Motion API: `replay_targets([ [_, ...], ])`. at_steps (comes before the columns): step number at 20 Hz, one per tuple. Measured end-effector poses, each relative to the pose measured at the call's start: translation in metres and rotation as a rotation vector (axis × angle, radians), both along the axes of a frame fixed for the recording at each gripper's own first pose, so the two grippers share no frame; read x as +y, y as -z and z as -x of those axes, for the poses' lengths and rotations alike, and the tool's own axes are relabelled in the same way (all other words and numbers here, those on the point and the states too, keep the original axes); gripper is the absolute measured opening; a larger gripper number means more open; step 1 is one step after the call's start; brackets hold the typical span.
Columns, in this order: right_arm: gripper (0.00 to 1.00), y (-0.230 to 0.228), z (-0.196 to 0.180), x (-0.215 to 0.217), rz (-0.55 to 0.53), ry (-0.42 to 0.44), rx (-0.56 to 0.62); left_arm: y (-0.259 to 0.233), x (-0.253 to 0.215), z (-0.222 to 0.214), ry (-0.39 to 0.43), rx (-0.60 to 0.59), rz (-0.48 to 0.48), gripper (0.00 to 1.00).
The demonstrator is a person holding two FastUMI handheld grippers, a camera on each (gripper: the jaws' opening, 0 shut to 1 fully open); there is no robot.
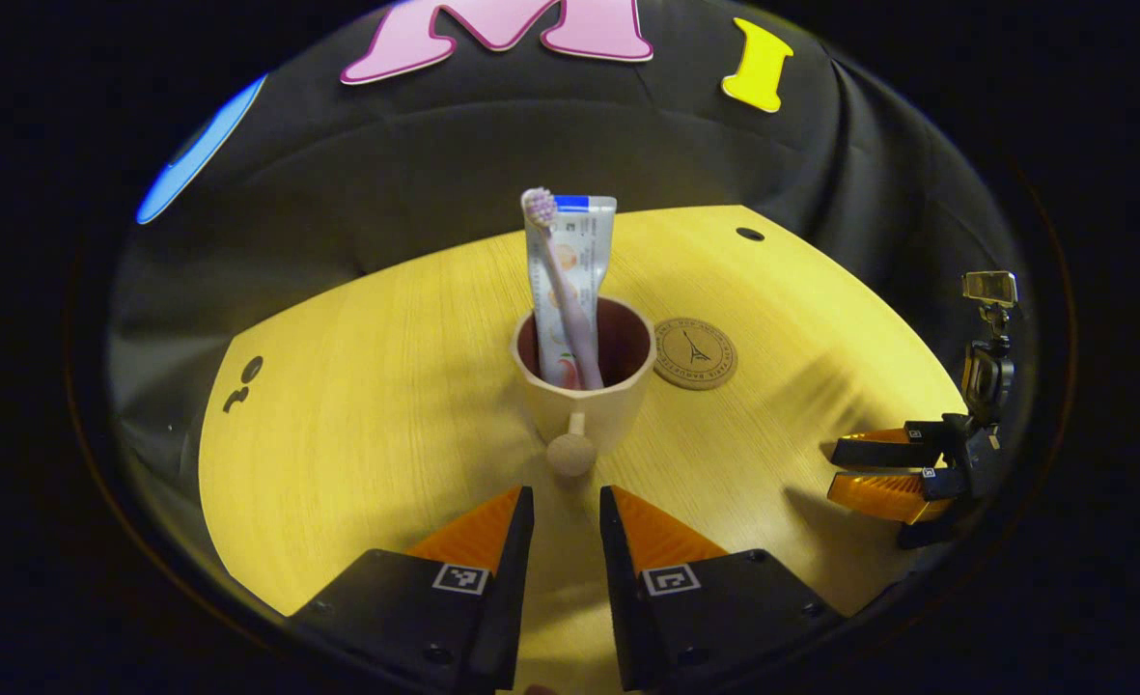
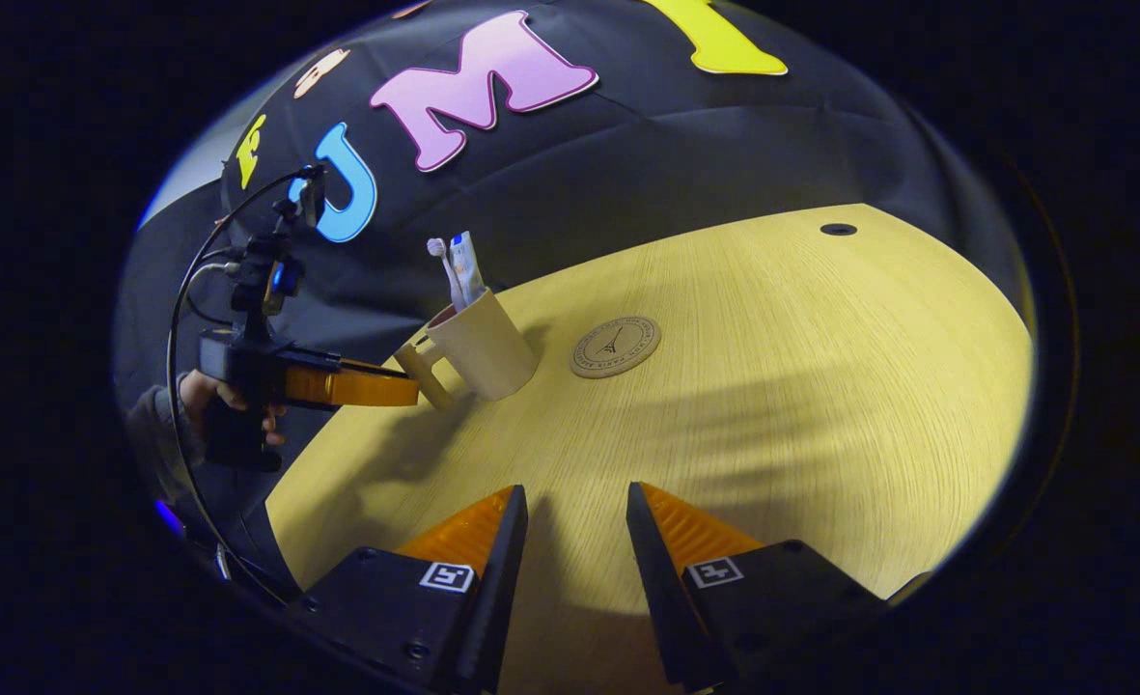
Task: Put the toothbrush and toothpaste on the desktop into the cup, then pick up the cup and place it on the coaster on the desktop.
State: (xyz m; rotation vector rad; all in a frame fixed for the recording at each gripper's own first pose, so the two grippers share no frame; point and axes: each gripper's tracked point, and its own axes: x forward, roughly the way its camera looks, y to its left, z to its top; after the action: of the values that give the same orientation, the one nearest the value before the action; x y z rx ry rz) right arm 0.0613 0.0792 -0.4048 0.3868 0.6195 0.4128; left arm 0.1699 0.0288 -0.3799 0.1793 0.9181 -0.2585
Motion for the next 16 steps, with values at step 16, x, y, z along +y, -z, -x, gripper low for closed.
replay_targets([
  [16, 0.64, -0.002, 0.001, -0.003, -0.027, 0.009, -0.005, 0.025, -0.008, -0.032, 0.171, 0.198, -0.146, 0.46],
])
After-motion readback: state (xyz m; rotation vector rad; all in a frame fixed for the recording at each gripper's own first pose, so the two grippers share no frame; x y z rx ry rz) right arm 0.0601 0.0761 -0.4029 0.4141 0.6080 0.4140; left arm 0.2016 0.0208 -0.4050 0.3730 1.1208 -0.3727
